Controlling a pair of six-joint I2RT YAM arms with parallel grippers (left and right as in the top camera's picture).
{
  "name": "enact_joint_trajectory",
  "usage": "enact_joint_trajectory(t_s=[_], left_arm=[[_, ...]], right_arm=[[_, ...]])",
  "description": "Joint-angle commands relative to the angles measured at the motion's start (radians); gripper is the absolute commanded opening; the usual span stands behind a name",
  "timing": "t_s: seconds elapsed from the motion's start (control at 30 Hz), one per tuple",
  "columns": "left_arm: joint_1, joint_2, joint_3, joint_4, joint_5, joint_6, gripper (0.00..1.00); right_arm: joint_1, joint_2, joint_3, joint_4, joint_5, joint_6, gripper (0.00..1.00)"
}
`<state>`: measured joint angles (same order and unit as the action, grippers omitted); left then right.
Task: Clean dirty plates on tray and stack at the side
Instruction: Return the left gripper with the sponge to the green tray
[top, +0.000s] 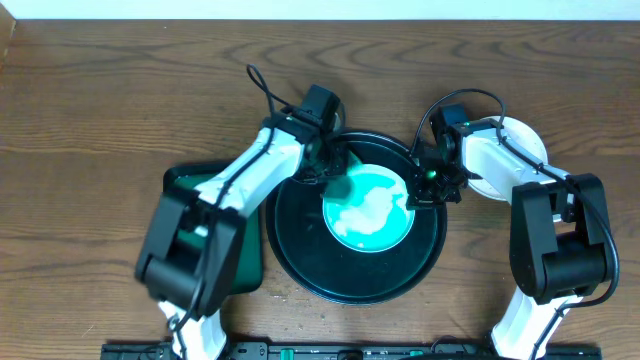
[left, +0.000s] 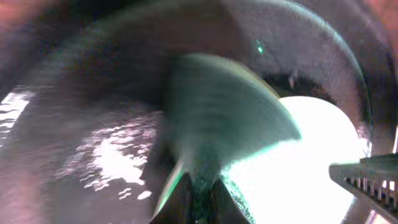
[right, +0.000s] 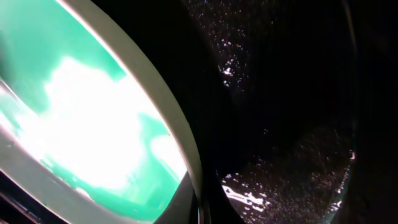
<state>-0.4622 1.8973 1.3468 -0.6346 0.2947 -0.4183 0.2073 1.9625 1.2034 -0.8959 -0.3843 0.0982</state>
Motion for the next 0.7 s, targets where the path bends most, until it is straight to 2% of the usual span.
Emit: enact_joint_trajectory(t_s=[0.0, 0.17, 0.37, 0.67], left_arm=[[0.020, -0.101, 0.004, -0.053, -0.157, 0.017, 0.07], [0.073, -0.154, 0.004, -0.193, -0.305, -0.003, 0.07], [0.192, -0.151, -0.007, -0.294, -0.308, -0.006, 0.07], [0.390, -0.149, -0.071, -0.298, -0.307, -0.061, 0.07]], right_arm=[[0.010, 0.035, -0.015, -0.002, 0.055, -0.010, 0.01], [0.010, 0.035, -0.015, -0.001, 0.055, -0.010, 0.01], [0.010, 0.035, -0.015, -0.001, 0.055, -0.010, 0.01], [0.010, 0.035, -0.015, -0.001, 0.055, -0.010, 0.01]])
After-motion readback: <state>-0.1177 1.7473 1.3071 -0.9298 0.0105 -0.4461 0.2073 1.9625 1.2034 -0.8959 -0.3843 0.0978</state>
